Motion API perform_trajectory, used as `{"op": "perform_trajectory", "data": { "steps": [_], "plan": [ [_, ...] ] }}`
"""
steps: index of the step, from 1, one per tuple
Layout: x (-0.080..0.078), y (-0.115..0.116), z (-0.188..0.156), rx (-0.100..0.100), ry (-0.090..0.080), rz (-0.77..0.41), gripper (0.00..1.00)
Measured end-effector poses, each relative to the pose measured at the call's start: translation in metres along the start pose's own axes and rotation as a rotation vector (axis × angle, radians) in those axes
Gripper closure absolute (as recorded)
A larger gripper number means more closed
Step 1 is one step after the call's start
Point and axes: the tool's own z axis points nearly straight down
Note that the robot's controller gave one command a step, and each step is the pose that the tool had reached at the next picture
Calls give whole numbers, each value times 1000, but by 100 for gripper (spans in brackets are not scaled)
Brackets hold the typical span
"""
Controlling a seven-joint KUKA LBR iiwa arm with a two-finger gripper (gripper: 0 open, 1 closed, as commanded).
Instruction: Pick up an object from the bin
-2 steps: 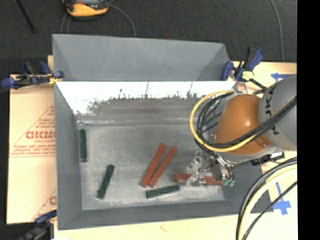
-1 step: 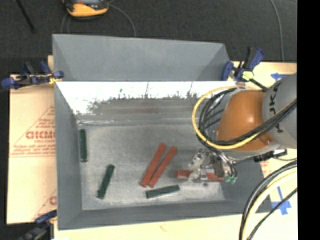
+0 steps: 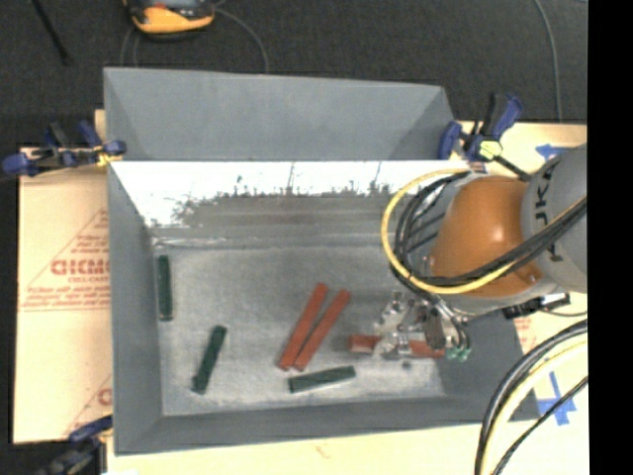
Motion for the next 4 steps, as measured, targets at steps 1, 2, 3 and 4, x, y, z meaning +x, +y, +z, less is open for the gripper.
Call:
{"op": "perform_trajectory", "data": {
  "steps": [1,2,3,4],
  "plan": [
    [0,0,-3,0,1,-1,100],
    [0,-1,-4,0,1,-1,100],
    [1,-1,-8,0,6,-2,100],
    [2,-1,-25,-1,12,-3,100]
  ]
}}
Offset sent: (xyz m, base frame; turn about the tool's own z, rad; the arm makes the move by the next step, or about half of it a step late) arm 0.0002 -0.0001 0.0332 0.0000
